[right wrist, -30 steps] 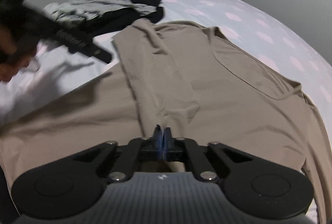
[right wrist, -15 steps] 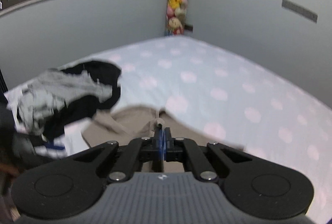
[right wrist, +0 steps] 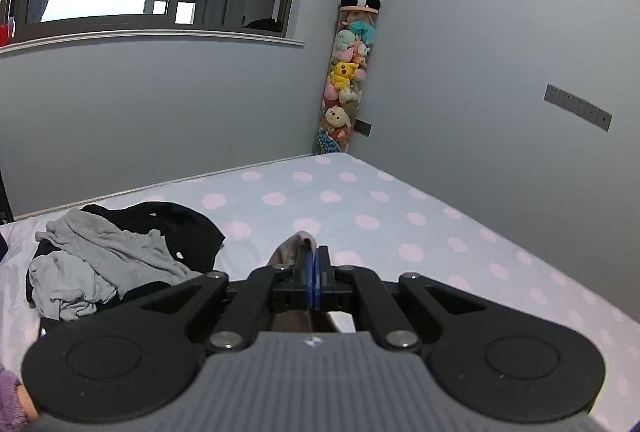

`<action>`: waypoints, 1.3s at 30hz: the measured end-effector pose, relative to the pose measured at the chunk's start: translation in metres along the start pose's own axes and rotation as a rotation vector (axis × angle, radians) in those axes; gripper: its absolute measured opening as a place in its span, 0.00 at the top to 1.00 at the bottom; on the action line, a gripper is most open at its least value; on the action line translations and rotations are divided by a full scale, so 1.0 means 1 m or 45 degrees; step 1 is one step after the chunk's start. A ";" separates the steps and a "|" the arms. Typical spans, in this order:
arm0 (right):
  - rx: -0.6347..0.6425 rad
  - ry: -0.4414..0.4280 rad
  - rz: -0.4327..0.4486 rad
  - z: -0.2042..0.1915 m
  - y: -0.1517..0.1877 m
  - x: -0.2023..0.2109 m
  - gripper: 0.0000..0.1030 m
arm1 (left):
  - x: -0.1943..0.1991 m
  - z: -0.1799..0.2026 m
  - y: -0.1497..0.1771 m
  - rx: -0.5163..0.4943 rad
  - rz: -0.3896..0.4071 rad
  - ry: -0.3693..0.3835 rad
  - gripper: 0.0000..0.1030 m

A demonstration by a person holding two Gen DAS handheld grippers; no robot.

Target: Fold clothes

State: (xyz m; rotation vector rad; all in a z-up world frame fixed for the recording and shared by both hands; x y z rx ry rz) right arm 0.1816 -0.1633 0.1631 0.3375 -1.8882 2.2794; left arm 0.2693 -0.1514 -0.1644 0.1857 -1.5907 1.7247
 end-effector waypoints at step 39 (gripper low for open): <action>-0.810 0.417 -0.284 0.140 0.333 0.017 0.98 | -0.081 -0.008 -0.087 0.141 -0.141 0.031 0.70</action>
Point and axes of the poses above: each gripper's, at about its wrist camera, not at the fingertips, and x roughly against the way its jaws point, z to its right, y to its underside, the point moved 7 cm from there along -x, roughly the way its jaws point, and after that the axes turned 9 degrees about z, right-handed, at the moved point
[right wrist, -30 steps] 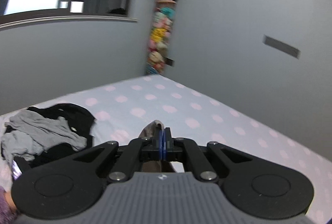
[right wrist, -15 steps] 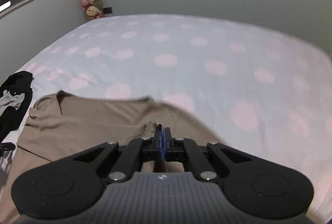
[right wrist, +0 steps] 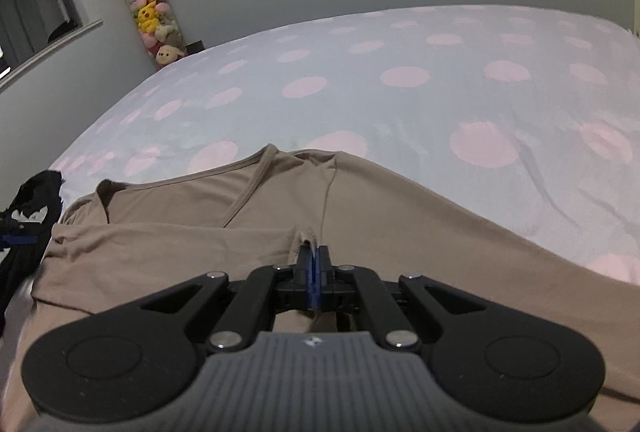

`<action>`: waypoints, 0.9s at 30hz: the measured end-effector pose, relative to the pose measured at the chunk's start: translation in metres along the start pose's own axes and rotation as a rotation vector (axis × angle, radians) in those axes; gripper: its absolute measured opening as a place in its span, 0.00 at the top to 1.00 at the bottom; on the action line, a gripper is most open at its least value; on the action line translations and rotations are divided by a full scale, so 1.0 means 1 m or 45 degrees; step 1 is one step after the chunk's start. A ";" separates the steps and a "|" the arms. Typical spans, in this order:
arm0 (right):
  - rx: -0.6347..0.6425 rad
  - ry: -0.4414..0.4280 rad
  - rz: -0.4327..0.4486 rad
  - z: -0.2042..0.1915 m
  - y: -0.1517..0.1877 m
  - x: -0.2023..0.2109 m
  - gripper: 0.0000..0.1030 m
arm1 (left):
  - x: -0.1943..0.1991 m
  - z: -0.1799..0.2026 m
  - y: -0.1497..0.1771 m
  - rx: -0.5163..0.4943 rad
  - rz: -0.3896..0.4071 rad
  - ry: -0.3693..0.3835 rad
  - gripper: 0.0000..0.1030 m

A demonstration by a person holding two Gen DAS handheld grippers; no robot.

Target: Fold clothes

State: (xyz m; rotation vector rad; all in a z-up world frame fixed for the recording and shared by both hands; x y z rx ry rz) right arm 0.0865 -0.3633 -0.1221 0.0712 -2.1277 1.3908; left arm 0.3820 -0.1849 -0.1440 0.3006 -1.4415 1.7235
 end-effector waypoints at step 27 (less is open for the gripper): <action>-0.025 0.009 0.005 0.018 0.003 -0.024 0.98 | -0.045 0.021 -0.028 -0.225 0.038 -0.195 1.00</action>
Point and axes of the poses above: each gripper's, at about its wrist camera, not at the fingertips, and x roughly against the way its jaws point, z to its right, y to its underside, the point moved 7 cm from there along -x, roughly the way its jaws point, and after that the axes turned 9 degrees about z, right-handed, at the moved point
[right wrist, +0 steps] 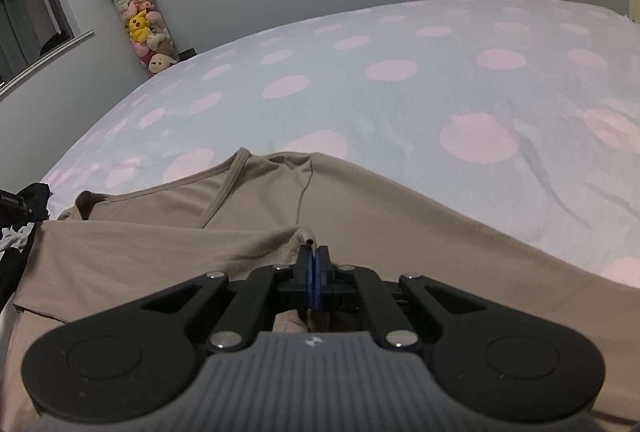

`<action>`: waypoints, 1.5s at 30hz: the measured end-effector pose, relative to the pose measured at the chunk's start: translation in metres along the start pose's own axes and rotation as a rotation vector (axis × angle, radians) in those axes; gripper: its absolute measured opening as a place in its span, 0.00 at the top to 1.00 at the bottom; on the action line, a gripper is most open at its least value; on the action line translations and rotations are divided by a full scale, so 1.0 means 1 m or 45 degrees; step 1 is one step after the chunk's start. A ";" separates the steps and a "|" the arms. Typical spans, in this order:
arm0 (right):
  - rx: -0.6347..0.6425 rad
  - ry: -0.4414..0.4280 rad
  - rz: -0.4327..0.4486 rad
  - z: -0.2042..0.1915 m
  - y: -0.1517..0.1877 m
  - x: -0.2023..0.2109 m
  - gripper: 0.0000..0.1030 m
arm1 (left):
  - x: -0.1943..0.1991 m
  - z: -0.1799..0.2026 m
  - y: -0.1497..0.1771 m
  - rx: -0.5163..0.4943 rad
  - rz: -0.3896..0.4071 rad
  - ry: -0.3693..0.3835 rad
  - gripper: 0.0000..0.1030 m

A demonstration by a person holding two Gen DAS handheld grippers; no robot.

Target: Fold clothes

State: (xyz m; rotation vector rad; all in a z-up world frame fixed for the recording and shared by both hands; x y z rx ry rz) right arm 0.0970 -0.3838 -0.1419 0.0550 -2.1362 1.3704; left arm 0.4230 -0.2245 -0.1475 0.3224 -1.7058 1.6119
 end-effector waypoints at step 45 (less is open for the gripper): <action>-0.079 0.132 0.027 0.018 -0.002 0.088 0.70 | 0.196 0.016 0.132 -0.247 -0.006 -0.132 0.77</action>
Point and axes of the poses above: each gripper's, at about its wrist camera, not at the fingertips, and x roughly against the way its jaws point, z to its right, y to its underside, the point moved 7 cm from there along -x, roughly the way its jaws point, and after that the axes turned 9 degrees about z, right-handed, at the moved point
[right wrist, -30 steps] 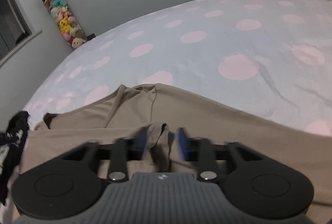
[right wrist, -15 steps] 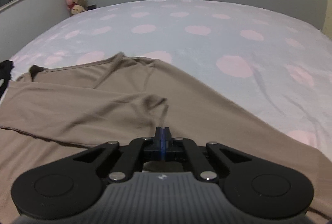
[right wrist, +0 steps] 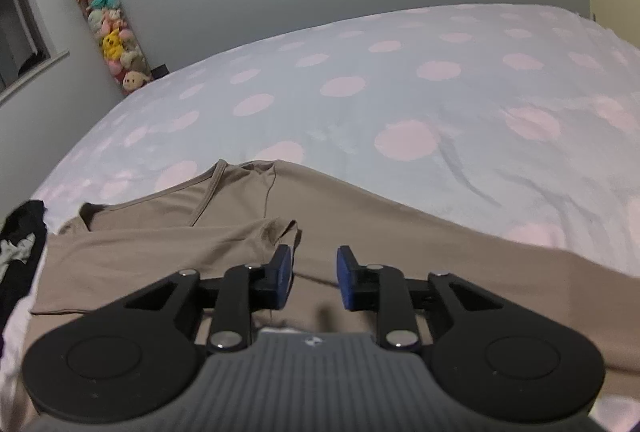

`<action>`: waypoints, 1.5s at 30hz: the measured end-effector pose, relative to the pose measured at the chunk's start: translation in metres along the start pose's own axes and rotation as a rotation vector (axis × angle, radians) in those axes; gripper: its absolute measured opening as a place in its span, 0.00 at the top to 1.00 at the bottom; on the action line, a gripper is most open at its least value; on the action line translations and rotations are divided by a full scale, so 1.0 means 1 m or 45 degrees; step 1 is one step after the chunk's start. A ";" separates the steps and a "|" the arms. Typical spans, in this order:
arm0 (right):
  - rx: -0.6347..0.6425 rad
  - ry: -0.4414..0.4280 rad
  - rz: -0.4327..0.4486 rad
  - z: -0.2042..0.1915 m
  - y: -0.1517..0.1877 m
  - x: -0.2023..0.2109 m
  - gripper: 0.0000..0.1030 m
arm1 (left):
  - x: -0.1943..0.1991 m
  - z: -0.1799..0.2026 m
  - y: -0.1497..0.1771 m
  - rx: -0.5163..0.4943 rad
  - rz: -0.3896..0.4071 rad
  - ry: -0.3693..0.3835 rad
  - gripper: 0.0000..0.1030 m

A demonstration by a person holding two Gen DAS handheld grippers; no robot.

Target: Fold clothes

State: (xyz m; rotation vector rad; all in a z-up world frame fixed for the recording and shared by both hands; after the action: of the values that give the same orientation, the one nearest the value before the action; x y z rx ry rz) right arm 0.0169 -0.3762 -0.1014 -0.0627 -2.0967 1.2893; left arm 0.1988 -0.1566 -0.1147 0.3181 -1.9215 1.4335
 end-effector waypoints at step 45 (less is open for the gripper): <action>-0.128 0.629 -0.167 0.165 -0.016 0.098 0.95 | 0.006 -0.037 0.060 0.227 -0.095 0.092 0.76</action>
State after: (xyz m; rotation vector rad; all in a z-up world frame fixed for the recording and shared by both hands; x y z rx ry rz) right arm -0.1467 -0.4762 -0.0867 -0.2565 -1.7065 0.9708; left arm 0.1747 -0.1000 -0.1501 0.4107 -1.7105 1.5481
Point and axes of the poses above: each gripper's, at about its wrist camera, not at the fingertips, and x roughly against the way its jaws point, z to its right, y to its underside, the point moved 7 cm from there along -x, roughly the way its jaws point, and after that the axes turned 9 degrees about z, right-handed, at the moved point
